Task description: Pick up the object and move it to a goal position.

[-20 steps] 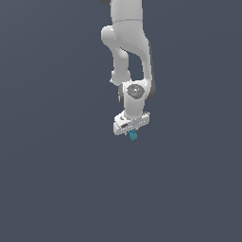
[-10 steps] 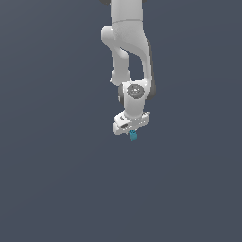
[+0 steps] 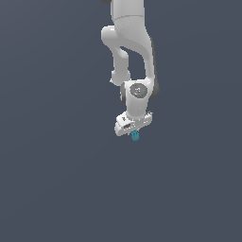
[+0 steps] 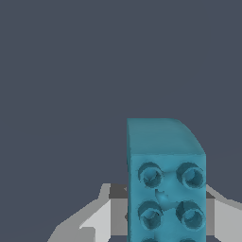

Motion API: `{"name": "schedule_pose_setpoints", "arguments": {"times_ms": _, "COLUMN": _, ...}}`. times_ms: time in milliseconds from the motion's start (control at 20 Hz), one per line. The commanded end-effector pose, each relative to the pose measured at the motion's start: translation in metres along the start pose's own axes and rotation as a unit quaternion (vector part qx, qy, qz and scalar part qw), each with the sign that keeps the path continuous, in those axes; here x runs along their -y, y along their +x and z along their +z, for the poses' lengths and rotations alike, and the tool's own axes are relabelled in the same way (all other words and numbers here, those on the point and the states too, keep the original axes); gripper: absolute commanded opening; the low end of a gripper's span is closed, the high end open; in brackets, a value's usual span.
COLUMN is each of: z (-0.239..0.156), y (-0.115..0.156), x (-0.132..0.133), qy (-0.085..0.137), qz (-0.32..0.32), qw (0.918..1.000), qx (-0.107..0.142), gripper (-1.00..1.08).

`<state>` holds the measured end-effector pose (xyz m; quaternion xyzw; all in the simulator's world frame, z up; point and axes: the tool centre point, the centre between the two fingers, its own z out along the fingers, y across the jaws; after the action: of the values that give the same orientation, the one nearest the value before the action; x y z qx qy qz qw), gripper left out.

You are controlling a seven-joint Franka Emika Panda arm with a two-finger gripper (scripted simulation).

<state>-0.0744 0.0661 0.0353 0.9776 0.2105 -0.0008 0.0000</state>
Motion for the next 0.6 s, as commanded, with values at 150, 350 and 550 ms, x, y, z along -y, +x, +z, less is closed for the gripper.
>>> {"name": "schedule_pose_setpoints", "arguments": {"times_ms": 150, "z": -0.022, "y": 0.025, "x": 0.007, "qy": 0.0, "qz": 0.0, "qw": 1.0, "qx": -0.001, "gripper": -1.0}}
{"name": "schedule_pose_setpoints", "arguments": {"times_ms": 350, "z": -0.044, "y": 0.049, "x": 0.013, "qy": 0.0, "qz": 0.0, "qw": 1.0, "qx": -0.001, "gripper": -1.0}}
{"name": "schedule_pose_setpoints", "arguments": {"times_ms": 550, "z": -0.068, "y": 0.076, "x": 0.02, "qy": 0.0, "qz": 0.0, "qw": 1.0, "qx": -0.001, "gripper": -1.0}}
